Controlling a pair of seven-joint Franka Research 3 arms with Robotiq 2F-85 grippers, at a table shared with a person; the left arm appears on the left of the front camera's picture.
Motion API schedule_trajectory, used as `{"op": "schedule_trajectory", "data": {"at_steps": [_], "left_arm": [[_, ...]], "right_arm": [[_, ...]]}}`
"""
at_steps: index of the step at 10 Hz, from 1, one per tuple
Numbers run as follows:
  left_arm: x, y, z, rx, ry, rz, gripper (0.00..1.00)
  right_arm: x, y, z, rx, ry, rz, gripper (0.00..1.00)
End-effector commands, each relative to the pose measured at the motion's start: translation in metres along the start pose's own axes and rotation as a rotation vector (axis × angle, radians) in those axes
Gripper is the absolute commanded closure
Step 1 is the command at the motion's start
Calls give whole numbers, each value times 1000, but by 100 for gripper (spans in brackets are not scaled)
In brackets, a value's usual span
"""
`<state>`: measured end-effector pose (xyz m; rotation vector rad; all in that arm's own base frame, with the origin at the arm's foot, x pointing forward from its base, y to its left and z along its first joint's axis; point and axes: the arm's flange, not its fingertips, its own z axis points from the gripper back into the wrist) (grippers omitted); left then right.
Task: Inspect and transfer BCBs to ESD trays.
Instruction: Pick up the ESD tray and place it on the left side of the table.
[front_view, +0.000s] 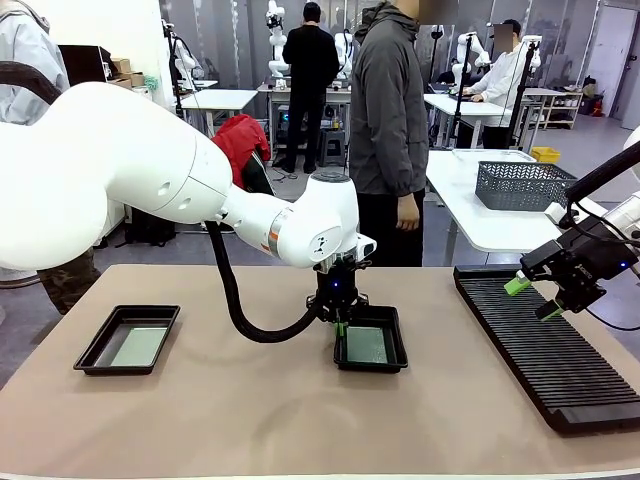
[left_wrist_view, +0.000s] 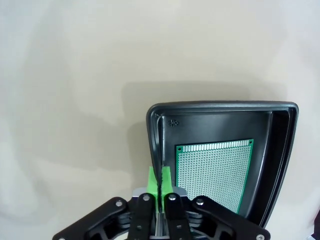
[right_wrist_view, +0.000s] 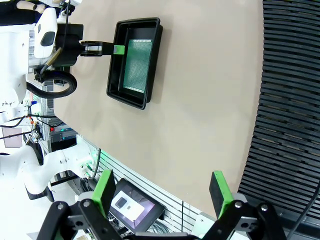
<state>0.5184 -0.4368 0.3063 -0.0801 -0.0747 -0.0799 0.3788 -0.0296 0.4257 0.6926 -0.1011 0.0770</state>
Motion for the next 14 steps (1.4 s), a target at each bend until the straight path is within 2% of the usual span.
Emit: {"op": "schedule_trajectory", "data": {"at_steps": [1,8,9,14], "left_arm": [[0,0,0,9,-6,-13,100],[0,0,0,9,-6,-13,100],[0,0,0,0,0,0,97],[-19,45,56,-101,10,-6,97]], "right_arm": [[0,3,0,4,-10,-14,0],[0,3,0,4,-10,-14,0],[0,3,0,4,-10,-14,0],[0,3,0,4,-10,-14,0]]}}
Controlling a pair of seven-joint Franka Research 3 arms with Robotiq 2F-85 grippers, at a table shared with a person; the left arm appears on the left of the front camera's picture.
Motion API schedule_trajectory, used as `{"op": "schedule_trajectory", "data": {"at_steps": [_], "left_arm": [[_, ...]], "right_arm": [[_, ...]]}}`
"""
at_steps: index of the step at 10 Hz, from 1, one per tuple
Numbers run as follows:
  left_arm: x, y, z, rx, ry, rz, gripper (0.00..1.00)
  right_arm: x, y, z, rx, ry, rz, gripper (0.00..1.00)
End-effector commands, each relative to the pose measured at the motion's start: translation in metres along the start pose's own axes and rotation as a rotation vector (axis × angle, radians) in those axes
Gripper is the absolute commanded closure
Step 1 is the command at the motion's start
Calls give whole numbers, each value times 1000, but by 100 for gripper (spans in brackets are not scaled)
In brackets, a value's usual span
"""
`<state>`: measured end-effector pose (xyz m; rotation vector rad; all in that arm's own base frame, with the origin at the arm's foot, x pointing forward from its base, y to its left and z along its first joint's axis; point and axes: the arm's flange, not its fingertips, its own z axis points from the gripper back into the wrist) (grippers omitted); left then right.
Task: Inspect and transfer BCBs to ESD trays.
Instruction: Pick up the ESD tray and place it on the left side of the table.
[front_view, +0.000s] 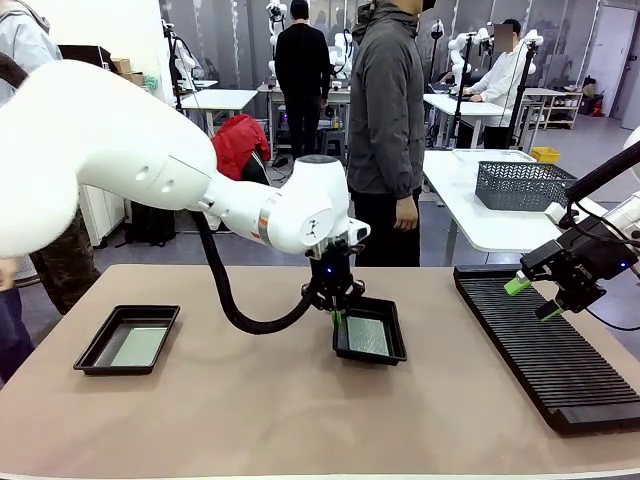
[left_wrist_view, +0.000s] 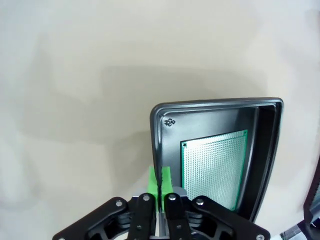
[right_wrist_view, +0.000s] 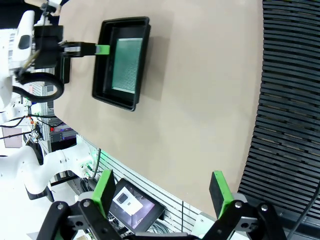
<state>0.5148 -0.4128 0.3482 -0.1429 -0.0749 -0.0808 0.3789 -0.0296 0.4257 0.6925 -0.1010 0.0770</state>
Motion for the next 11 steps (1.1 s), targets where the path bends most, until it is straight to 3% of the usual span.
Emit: {"op": "schedule_trajectory", "data": {"at_steps": [1,5,11], "left_arm": [[-20,35,24,-69,11,-6,97],[-40,102,56,-184,-15,0,97],[-72,225,64,-244,-87,45,97]], "right_arm": [[0,3,0,4,-10,-14,0],[0,3,0,4,-10,-14,0],[0,3,0,4,-10,-14,0]]}}
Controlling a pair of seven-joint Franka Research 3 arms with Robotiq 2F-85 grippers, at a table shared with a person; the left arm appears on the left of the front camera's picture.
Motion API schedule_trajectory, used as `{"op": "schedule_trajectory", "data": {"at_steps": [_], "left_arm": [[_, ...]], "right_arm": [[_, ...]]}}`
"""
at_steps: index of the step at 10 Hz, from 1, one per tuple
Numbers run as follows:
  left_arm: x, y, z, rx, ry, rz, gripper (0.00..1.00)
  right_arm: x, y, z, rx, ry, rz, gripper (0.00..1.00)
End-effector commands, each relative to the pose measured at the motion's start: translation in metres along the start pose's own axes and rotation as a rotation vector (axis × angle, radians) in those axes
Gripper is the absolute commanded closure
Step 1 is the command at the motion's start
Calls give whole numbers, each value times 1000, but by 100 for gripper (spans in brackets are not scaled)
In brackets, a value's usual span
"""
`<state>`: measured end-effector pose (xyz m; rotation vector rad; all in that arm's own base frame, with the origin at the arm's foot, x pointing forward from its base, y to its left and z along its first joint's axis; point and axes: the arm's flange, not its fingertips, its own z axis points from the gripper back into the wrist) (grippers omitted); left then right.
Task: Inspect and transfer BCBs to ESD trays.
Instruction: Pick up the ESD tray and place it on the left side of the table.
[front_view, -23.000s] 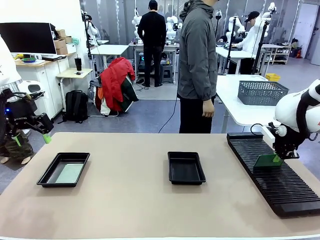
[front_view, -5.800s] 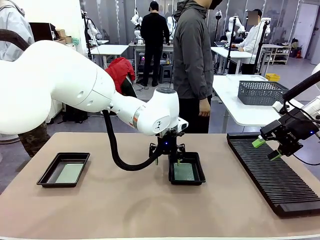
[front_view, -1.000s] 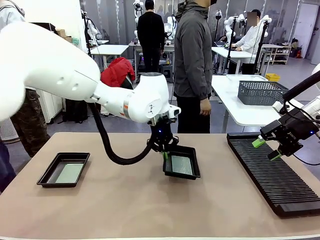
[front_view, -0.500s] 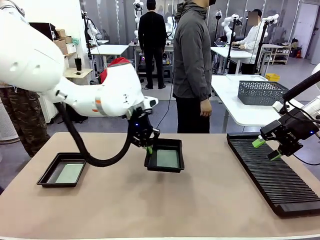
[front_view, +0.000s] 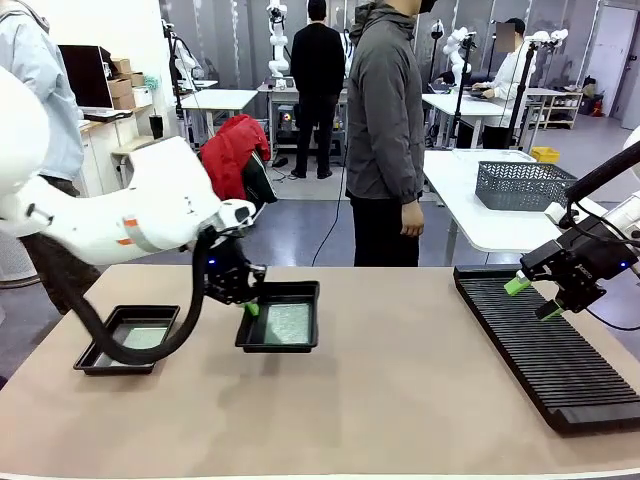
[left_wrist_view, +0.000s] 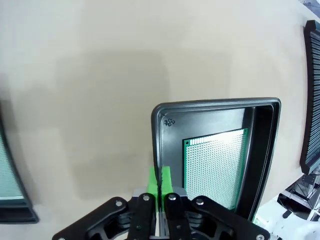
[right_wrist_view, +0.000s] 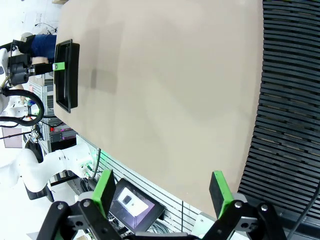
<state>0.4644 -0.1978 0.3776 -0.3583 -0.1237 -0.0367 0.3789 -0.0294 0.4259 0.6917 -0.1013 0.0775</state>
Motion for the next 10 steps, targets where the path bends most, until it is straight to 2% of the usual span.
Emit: {"op": "schedule_trajectory", "data": {"at_steps": [1,3,10], "left_arm": [[-8,40,12,-37,-29,-3,97],[-6,70,20,-19,-44,9,97],[17,121,0,62,-35,38,97]], "right_arm": [[0,2,0,5,-10,-14,0],[0,2,0,5,-10,-14,0],[0,2,0,5,-10,-14,0]]}}
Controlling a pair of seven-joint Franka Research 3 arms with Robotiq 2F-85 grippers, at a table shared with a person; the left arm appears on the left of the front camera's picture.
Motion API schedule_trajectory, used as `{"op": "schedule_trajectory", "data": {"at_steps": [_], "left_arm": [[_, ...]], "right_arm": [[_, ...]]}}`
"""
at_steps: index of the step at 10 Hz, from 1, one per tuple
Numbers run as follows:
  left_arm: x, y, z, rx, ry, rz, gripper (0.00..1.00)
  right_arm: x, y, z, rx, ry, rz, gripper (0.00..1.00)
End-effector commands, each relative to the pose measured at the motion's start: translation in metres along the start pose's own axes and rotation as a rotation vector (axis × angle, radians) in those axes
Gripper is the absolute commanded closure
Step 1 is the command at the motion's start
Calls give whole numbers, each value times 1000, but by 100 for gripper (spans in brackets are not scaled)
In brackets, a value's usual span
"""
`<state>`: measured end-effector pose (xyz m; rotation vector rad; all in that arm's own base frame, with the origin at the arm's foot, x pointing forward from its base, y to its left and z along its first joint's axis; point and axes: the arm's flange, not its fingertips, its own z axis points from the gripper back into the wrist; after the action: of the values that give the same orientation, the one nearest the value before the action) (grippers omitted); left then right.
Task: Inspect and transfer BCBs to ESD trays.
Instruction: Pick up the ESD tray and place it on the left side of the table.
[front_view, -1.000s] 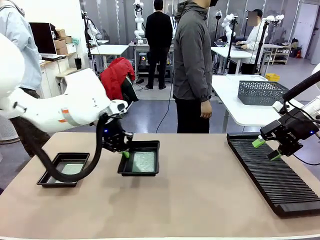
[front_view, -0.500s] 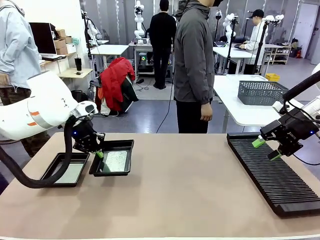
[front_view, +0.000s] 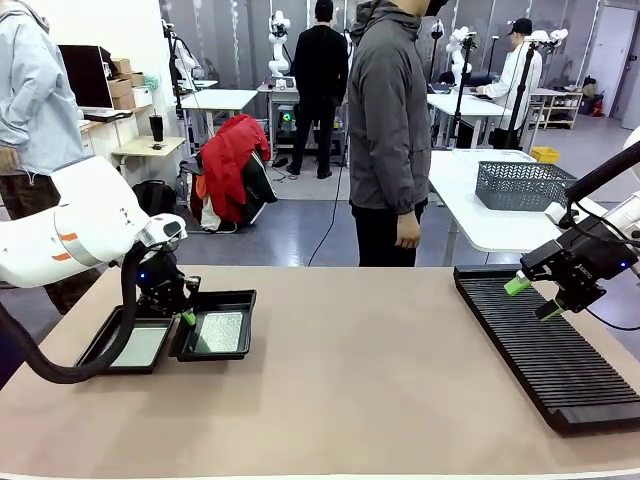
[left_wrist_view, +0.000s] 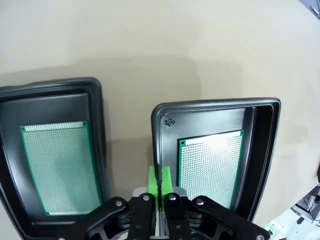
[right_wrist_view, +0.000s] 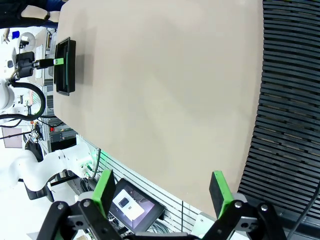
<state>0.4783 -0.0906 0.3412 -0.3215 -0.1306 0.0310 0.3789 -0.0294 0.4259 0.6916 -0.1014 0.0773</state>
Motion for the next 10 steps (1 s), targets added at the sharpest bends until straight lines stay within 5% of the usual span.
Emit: {"op": "schedule_trajectory", "data": {"at_steps": [1,10], "left_arm": [[16,11,-6,29,-18,-31,97],[25,19,-37,59,0,-37,97]], "right_arm": [[0,2,0,5,-10,-14,0],[0,2,0,5,-10,-14,0]]}}
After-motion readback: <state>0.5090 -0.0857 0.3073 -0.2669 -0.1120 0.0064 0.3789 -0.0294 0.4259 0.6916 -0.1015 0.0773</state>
